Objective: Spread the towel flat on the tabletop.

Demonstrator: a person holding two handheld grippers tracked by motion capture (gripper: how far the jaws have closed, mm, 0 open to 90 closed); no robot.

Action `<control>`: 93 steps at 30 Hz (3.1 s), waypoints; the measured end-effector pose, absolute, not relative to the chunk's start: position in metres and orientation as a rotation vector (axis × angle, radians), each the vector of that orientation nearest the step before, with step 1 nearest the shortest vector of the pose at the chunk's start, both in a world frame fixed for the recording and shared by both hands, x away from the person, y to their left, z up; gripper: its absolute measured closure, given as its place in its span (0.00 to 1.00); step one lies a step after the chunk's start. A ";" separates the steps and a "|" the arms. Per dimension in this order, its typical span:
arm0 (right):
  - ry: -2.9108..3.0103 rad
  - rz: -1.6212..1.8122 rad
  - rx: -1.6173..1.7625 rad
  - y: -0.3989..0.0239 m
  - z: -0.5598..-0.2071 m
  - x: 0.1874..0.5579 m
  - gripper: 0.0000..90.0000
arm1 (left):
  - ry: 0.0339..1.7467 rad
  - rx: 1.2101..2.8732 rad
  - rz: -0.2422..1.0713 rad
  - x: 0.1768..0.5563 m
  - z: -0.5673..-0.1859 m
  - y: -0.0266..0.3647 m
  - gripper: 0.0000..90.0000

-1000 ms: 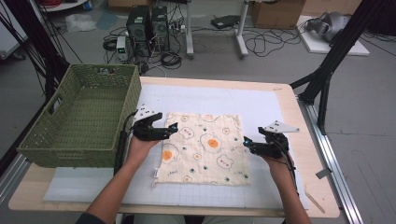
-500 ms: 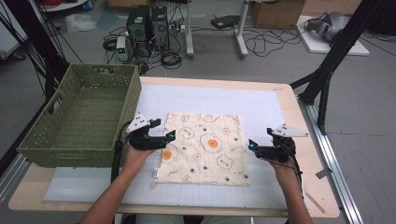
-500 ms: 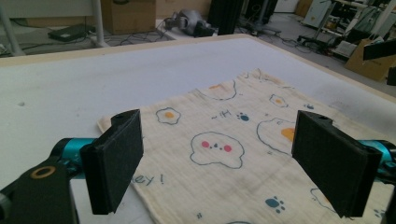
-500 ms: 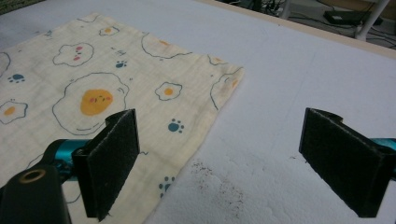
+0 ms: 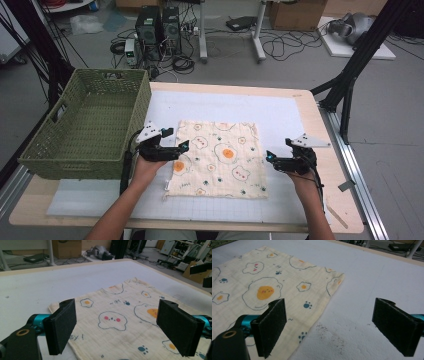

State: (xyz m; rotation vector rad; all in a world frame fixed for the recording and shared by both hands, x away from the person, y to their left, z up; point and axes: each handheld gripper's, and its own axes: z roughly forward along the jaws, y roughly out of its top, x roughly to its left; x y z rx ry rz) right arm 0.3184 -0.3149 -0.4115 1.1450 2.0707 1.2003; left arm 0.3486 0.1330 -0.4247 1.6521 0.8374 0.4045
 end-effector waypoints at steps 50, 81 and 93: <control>2.140 1.218 1.134 -0.308 -0.417 0.322 0.13 | 1.173 1.960 0.558 0.455 -0.451 0.107 0.55; 2.221 0.970 1.344 -0.257 -0.442 0.448 0.46 | 1.181 1.888 0.421 0.449 -0.447 0.110 0.95; 2.286 0.950 1.268 -0.245 -0.441 0.456 0.94 | 1.218 1.830 0.380 0.450 -0.442 0.114 0.96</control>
